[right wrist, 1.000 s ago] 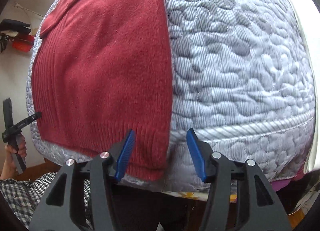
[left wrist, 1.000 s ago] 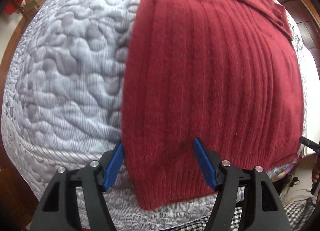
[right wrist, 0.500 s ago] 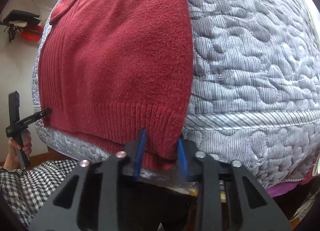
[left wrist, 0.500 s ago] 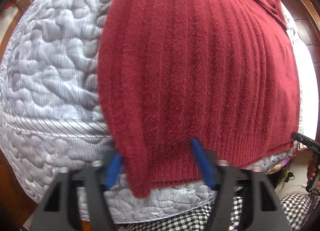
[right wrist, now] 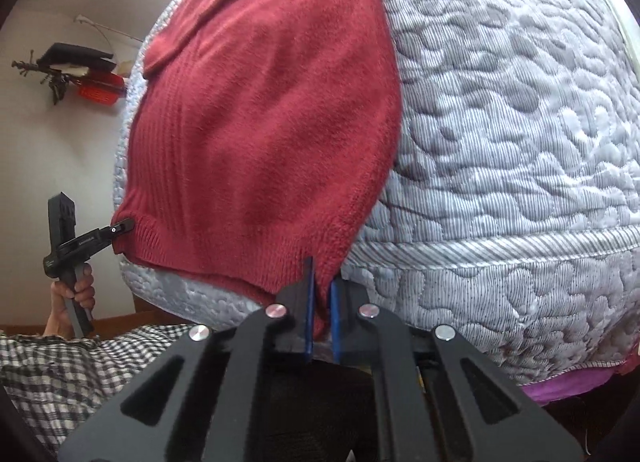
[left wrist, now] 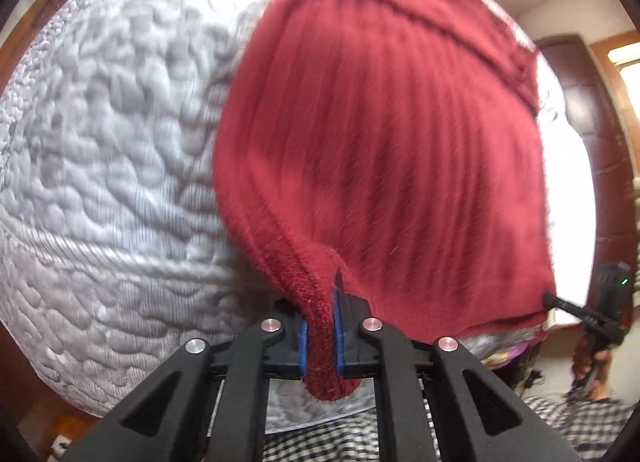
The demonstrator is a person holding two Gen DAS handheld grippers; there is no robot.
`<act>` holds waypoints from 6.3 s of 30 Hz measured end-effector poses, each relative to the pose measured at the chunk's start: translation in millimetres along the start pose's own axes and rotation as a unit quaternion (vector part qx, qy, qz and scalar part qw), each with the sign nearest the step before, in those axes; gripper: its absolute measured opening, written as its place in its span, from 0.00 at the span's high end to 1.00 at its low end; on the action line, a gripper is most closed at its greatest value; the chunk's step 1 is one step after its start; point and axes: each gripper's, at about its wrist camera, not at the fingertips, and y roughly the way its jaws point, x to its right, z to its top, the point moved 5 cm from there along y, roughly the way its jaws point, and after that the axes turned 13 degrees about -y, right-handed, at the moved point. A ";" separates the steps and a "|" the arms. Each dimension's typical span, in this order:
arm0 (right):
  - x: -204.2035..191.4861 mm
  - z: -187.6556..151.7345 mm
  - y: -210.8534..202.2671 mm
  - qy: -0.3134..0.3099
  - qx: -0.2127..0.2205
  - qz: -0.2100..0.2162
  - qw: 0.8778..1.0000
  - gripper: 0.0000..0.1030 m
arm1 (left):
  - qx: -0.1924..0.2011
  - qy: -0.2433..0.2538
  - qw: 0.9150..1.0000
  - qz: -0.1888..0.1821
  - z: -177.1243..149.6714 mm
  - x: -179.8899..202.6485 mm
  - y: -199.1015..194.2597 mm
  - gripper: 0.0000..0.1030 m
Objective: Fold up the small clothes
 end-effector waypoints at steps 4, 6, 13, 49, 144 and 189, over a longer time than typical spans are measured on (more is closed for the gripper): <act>-4.4 19.7 -19.0 0.010 0.031 0.019 0.999 0.95 | 0.027 -0.011 0.999 -0.035 24.9 8.6 -23.4 0.91; -2.0 34.2 -29.4 0.012 0.044 0.022 0.999 0.95 | 0.043 -0.009 0.998 -0.046 37.8 14.2 -33.8 0.91; 13.4 97.6 -39.8 0.007 0.059 0.007 0.998 0.95 | 0.079 -0.030 0.994 -0.064 120.6 33.6 -42.4 0.91; 36.7 212.0 -6.7 -0.118 0.013 -0.098 0.988 0.50 | 0.125 0.025 0.991 0.049 234.5 60.2 -30.3 0.40; 66.6 269.6 -10.3 -0.089 0.023 -0.064 0.994 0.54 | 0.121 0.041 0.988 0.091 305.4 86.7 15.5 0.42; 82.3 374.8 -0.1 -0.119 0.035 -0.113 0.986 0.63 | 0.160 0.092 0.980 0.069 325.5 218.8 56.5 0.32</act>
